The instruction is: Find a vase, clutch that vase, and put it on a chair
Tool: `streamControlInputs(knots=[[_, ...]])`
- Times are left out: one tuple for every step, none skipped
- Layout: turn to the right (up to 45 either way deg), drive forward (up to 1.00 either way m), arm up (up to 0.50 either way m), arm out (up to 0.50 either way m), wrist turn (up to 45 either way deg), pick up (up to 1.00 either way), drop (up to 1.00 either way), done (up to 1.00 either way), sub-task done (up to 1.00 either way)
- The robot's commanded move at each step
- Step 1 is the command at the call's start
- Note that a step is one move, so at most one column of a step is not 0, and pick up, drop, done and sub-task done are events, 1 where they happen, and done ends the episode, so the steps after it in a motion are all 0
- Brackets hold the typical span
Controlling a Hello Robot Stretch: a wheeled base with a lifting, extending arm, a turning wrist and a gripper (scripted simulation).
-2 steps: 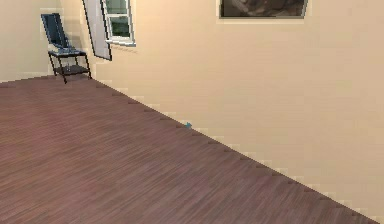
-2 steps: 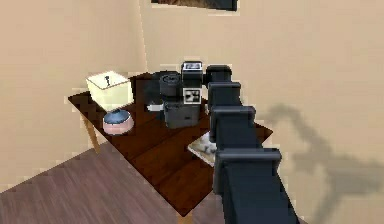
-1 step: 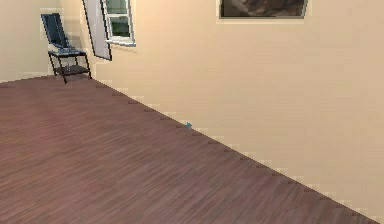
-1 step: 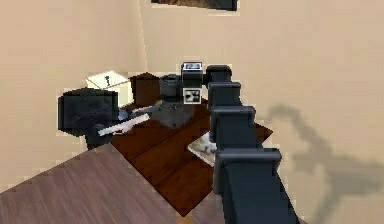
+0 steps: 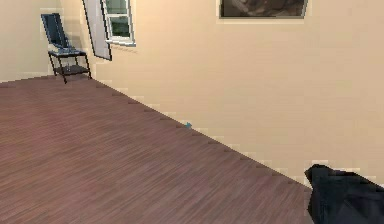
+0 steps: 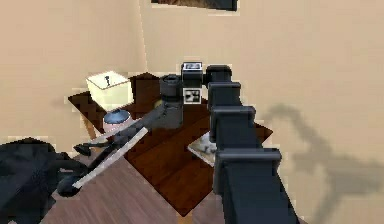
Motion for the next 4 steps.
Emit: streamControlInputs(knots=[[0.0,0.00,0.00,0.00,-27.0,0.00,0.00,0.00,0.00],[0.0,0.00,0.00,-0.22,0.0,0.00,0.00,0.00,0.00],[-9.0,0.00,0.00,0.00,0.0,0.00,0.00,0.00,0.00],[0.0,0.10,0.00,0.00,0.0,0.00,0.00,0.00,0.00]])
